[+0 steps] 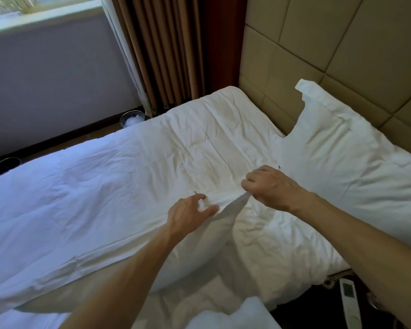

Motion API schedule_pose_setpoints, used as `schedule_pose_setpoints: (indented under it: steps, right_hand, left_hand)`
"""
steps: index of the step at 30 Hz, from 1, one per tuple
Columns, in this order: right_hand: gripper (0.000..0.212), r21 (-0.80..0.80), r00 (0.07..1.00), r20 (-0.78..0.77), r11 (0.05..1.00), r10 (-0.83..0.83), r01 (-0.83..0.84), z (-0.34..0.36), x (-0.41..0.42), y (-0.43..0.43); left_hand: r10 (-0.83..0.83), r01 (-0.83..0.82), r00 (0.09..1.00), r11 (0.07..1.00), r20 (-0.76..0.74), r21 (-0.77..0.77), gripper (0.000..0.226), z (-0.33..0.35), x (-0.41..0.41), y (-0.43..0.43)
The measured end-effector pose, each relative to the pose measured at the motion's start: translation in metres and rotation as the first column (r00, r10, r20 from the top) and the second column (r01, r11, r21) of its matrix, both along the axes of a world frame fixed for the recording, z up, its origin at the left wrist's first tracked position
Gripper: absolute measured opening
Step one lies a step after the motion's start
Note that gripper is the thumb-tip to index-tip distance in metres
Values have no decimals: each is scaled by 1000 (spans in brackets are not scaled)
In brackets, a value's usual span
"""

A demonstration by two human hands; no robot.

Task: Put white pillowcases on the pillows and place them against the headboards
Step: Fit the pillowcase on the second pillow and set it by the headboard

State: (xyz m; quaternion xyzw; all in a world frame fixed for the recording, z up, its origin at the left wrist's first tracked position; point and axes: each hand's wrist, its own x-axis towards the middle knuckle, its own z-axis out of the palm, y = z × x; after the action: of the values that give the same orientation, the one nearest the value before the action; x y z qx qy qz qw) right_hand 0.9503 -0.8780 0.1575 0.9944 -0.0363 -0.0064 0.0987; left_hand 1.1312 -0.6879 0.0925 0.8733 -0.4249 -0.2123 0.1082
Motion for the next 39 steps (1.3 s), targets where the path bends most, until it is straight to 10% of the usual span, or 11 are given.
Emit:
schedule_pose_setpoints:
  steps: [11, 15, 19, 25, 30, 39]
  right_hand:
    - [27, -126, 974, 207, 985, -92, 120, -28, -31, 0]
    - [29, -27, 990, -82, 993, -113, 111, -31, -41, 2]
    - [19, 94, 799, -441, 864, -409, 494, -11, -33, 3]
    - [13, 217, 863, 245, 892, -443, 396, 2, 8, 6]
    - [20, 324, 917, -271, 870, -292, 373, -4, 40, 30]
    - [19, 12, 844, -230, 866, -485, 501, -22, 37, 36]
  left_hand:
    - [-46, 40, 996, 997, 81, 72, 81, 0, -21, -26]
    - [-159, 212, 938, 966, 309, -148, 43, 0, -22, -22]
    - [-230, 346, 891, 903, 391, -256, 17, -1, -16, -20]
    - [-251, 342, 897, 915, 363, -212, 20, 6, -11, -22]
    - [-174, 252, 937, 937, 303, -241, 26, 6, -3, -12]
    - [-96, 159, 954, 965, 283, -209, 35, -3, 33, 43]
